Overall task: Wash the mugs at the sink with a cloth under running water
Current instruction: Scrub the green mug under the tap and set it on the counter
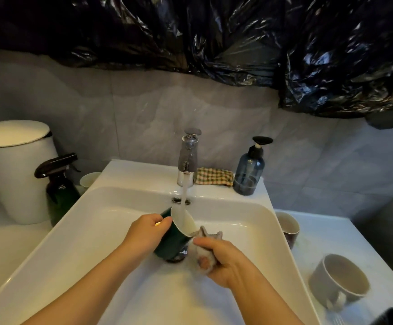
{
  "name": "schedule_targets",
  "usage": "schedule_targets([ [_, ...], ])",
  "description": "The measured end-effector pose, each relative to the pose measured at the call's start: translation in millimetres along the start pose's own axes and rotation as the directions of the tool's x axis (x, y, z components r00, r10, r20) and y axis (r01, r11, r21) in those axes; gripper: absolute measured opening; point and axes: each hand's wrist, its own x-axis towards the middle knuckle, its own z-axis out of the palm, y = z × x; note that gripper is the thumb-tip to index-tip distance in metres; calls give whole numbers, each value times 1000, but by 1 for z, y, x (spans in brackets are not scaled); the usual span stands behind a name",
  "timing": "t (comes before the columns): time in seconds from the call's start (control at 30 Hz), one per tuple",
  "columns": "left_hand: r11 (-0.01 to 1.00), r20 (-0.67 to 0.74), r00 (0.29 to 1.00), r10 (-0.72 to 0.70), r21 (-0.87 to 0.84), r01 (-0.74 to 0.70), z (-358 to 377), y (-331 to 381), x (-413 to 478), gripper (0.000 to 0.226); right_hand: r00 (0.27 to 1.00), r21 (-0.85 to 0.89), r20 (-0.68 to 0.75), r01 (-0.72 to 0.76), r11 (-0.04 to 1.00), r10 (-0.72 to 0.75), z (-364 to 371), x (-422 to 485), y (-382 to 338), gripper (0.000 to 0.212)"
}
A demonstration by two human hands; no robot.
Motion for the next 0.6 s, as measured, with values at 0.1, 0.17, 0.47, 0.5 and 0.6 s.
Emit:
schedule_targets([
  [0.1, 1000, -3, 1000, -10, 28, 10, -7, 1, -9, 32, 997, 67, -21, -70, 995, 72, -3, -11, 3, 19],
  [0.17, 999, -3, 1000, 2, 32, -2, -13, 3, -14, 31, 997, 112, -23, -75, 991, 78, -6, -20, 3, 16],
  [0.47, 820, 136, 958, 252, 496, -286, -34, 22, -39, 31, 1000, 335, 3, 9, 942, -10, -21, -38, 8, 7],
  [0.5, 765, 152, 948, 280, 561, -316, -36, 21, -39, 34, 1000, 318, -24, 23, 948, -16, -23, -39, 8, 7],
  [0.6, 555, 233, 907, 351, 729, -402, -41, 21, -42, 40, 995, 263, -69, 85, 961, -69, -29, -40, 9, 17],
])
